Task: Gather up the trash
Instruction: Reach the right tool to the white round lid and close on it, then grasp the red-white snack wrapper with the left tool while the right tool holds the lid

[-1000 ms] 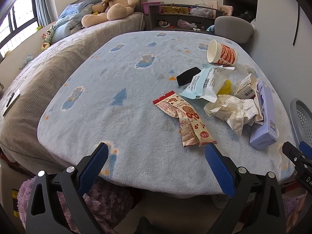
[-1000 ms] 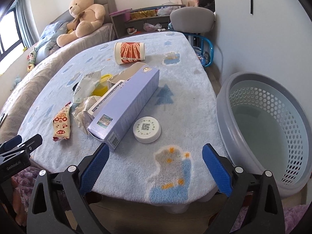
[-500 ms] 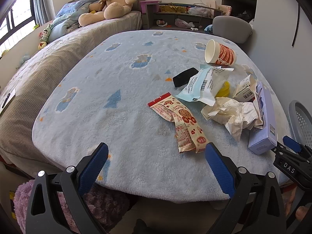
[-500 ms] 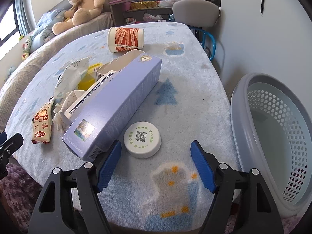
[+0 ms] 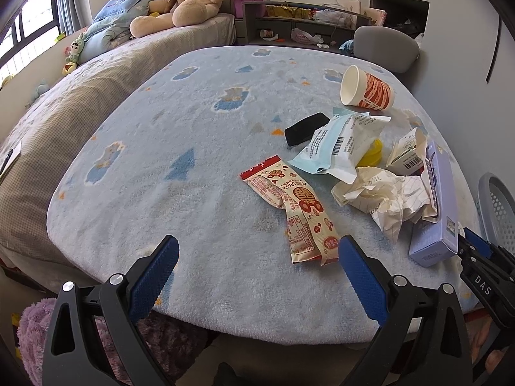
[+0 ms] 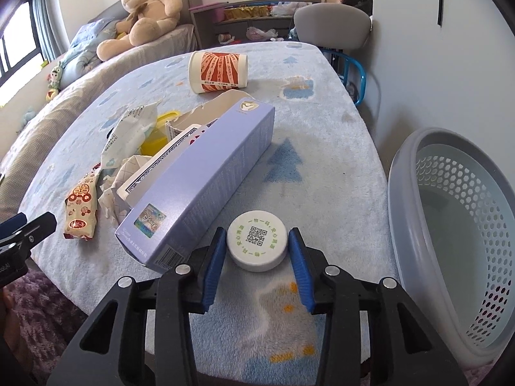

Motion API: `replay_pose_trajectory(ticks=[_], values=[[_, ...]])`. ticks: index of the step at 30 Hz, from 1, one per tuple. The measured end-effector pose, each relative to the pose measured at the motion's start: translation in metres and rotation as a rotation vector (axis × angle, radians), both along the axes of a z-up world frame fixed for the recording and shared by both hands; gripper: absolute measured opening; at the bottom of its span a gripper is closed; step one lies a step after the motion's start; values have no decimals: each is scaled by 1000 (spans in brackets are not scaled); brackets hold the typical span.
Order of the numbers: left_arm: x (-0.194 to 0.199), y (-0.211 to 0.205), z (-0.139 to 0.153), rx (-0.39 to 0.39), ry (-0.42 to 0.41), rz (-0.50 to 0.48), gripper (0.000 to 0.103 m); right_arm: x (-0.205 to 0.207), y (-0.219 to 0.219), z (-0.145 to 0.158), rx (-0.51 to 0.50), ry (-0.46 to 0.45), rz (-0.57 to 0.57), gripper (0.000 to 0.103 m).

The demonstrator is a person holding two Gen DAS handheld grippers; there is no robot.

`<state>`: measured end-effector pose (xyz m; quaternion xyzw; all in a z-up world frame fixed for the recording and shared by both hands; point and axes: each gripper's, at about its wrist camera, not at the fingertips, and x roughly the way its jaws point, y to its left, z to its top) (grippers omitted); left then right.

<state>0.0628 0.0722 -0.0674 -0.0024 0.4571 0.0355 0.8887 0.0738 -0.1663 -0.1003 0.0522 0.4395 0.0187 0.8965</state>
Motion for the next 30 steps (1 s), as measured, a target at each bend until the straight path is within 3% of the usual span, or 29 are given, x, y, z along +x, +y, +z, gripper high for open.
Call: replay_pose_trajectory(ticks=[10, 24, 30], values=[[28, -3, -2, -56, 29, 33, 95, -27, -15, 15, 39, -24, -26, 39], [53, -10, -35, -16, 93, 59, 94, -32, -26, 20, 110, -35, -15, 39], [56, -7, -38, -45, 97, 37, 61, -32, -25, 20, 104, -31, -21, 39]])
